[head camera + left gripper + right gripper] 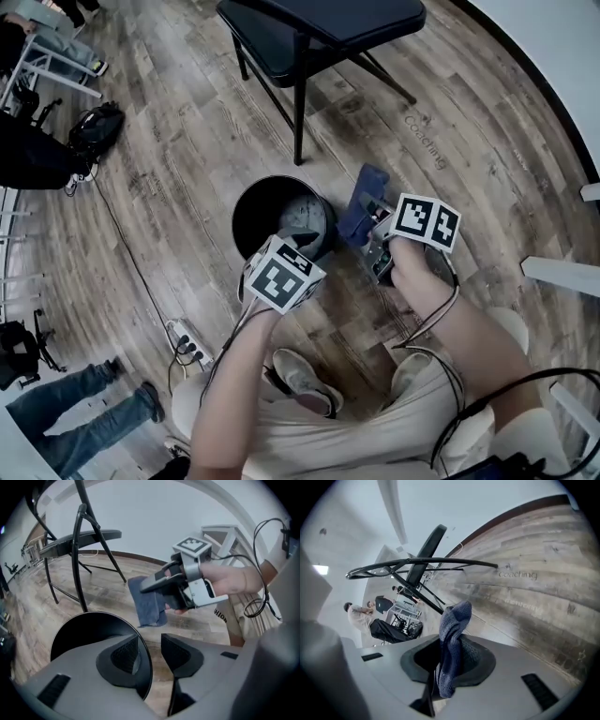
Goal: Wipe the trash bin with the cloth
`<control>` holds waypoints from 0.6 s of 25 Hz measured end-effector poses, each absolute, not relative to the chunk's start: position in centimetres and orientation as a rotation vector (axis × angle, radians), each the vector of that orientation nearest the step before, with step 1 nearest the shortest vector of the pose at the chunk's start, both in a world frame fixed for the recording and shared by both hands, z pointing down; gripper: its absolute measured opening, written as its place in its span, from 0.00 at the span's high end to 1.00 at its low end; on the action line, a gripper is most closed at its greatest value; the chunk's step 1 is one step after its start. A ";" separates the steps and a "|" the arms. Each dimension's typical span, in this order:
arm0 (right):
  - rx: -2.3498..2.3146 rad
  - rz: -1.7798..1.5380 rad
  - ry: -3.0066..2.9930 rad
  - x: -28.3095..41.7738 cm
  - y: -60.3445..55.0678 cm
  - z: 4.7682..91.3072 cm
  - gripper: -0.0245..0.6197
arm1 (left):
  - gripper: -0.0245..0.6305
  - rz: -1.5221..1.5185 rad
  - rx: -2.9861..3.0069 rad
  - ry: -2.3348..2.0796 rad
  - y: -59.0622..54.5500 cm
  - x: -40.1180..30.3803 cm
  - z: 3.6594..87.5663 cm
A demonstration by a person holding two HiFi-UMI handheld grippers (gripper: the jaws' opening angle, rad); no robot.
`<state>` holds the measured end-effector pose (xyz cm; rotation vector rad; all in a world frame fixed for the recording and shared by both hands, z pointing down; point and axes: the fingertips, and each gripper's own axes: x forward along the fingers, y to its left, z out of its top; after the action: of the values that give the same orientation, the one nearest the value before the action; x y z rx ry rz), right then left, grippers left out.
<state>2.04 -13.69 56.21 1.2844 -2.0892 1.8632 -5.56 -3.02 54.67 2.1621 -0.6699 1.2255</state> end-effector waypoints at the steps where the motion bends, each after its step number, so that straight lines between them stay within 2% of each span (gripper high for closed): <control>1: 1.277 1.831 -2.094 2.3 -13.5 56.0 0.86 | 0.74 1.281 2.137 -0.660 -2.7 -5.8 55.3; 5: 1.198 1.857 -2.066 1.8 -11.8 56.2 0.86 | 0.74 1.445 2.026 -0.608 -0.9 -7.3 58.0; 11: 1.052 1.846 -2.065 -1.0 -8.1 55.6 0.86 | 0.74 1.526 1.935 -0.568 1.3 -8.9 60.4; 12: 1.029 1.843 -2.057 -1.5 -7.3 55.7 0.86 | 0.76 1.545 1.921 -0.567 1.6 -9.1 60.8; 15: 0.986 1.850 -2.012 -2.1 -5.0 56.6 0.86 | 0.91 1.559 1.890 -0.565 2.0 -8.9 61.4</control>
<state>-2.10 -4.96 56.65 0.9861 -2.0120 1.8500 -8.92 2.01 61.40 1.8901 -0.5649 1.5589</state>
